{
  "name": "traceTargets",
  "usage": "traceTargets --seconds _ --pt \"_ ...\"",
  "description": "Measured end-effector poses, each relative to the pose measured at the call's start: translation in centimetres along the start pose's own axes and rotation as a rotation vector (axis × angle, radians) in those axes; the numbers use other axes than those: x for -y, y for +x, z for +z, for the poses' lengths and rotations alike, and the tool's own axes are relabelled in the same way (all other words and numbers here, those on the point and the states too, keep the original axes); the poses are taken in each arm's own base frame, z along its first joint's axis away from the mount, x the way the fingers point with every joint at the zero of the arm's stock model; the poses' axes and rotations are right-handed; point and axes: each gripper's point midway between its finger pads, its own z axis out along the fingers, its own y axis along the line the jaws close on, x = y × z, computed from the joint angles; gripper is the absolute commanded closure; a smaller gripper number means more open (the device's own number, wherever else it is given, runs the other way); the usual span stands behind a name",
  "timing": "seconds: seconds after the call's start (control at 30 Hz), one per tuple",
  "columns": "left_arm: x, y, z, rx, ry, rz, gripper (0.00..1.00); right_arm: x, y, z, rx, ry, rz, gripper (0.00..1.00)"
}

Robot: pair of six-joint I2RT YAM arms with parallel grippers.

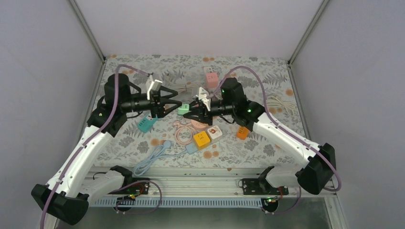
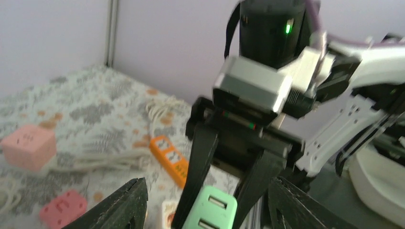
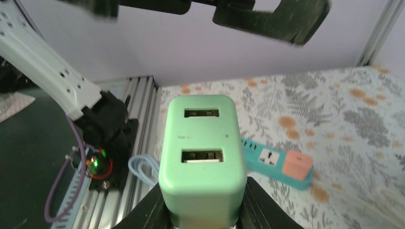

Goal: Insert the plug

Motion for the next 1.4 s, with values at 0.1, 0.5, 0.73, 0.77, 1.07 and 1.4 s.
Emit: traceTargets --seconds 0.1,0.5,0.73,0.77,1.07,1.4 --pt "-0.9 2.4 0.4 -0.082 -0.034 -0.006 0.37 0.6 1.6 0.3 -0.082 -0.009 -0.008 0.96" --pt "-1.8 6.9 1.1 -0.261 -0.106 0.187 0.37 1.0 3.8 -0.8 -0.225 -0.05 -0.095 0.96" --pt "-3.2 7.4 3.1 -0.349 -0.091 0.294 0.42 0.5 5.5 -0.4 -0.273 -0.106 -0.072 0.96" --pt "-3.1 7.6 3.4 -0.36 -0.079 0.3 0.43 0.4 5.9 -0.4 -0.284 -0.113 -0.063 0.96" --pt "-1.9 9.4 3.9 -0.419 -0.009 0.307 0.45 0.4 6.3 -0.1 -0.294 -0.136 -0.053 0.96" --pt "-2.1 10.2 3.8 -0.445 -0.02 0.289 0.81 0.7 6.2 -0.2 -0.289 -0.125 -0.059 0.96"
